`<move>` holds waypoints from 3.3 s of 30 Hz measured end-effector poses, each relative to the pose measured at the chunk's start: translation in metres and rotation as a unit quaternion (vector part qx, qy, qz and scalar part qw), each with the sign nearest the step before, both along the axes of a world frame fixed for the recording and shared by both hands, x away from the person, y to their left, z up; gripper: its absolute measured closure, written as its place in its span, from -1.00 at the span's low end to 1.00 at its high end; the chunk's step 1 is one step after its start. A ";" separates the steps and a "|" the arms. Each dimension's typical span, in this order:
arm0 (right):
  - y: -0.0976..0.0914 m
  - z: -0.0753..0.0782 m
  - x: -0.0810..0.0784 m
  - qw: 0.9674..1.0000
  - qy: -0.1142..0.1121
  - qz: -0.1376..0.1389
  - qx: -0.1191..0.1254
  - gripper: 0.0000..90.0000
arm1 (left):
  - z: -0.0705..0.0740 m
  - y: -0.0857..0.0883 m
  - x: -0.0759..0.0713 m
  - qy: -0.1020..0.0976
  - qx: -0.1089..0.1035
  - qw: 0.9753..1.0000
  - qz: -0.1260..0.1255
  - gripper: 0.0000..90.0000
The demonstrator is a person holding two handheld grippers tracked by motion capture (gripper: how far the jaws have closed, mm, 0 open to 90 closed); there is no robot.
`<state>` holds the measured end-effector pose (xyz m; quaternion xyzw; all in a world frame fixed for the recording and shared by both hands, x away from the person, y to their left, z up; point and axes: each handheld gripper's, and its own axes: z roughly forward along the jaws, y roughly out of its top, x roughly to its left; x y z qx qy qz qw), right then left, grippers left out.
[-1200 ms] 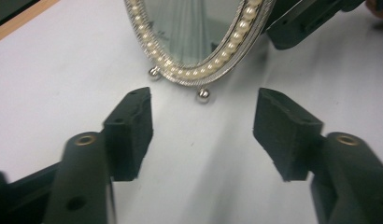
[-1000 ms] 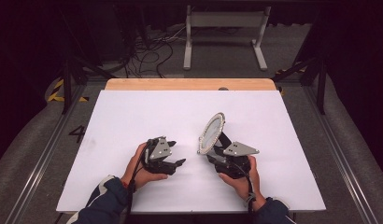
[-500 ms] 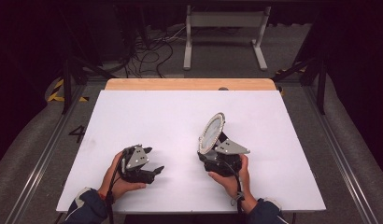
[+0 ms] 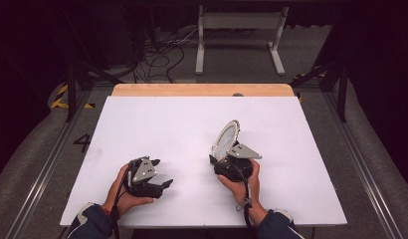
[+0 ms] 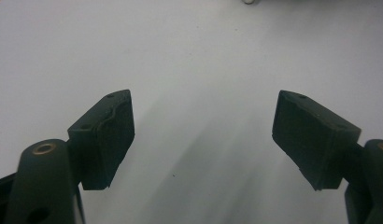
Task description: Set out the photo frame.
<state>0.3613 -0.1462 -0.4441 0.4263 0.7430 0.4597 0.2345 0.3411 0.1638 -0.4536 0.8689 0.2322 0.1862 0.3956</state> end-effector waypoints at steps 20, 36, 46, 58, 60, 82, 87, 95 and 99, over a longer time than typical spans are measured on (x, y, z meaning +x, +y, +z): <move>-0.009 -0.001 -0.001 0.999 0.023 0.021 0.013 0.27 | -0.001 -0.003 -0.001 0.002 0.006 1.000 -0.010 -0.53; -0.022 0.002 -0.004 0.998 0.035 0.050 0.023 0.55 | -0.002 -0.005 -0.002 0.007 0.007 1.000 -0.014 -0.54; -0.030 0.010 -0.007 0.998 0.025 0.042 0.027 0.34 | -0.002 -0.006 -0.001 0.009 0.005 1.000 -0.014 -0.54; -0.026 0.016 -0.004 0.999 0.011 0.031 0.037 0.49 | -0.002 -0.009 -0.001 0.010 0.005 1.000 -0.017 -0.54; -0.027 0.016 -0.004 0.999 0.012 0.032 0.039 0.50 | -0.002 -0.009 -0.001 0.011 0.003 1.000 -0.018 -0.54; -0.041 0.020 0.000 0.995 0.042 0.081 0.037 0.68 | 0.017 -0.073 0.087 0.037 -0.066 0.995 -0.057 -0.55; -0.043 0.022 0.003 0.994 0.047 0.098 0.032 0.68 | 0.017 -0.086 0.107 0.042 -0.069 0.995 -0.054 -0.54; -0.043 0.023 0.004 0.993 0.049 0.104 0.024 0.68 | 0.020 -0.095 0.122 0.025 -0.066 0.997 -0.026 0.71; -0.043 0.024 0.005 0.993 0.050 0.105 0.023 0.68 | 0.019 -0.101 0.130 0.030 -0.057 0.998 -0.015 0.95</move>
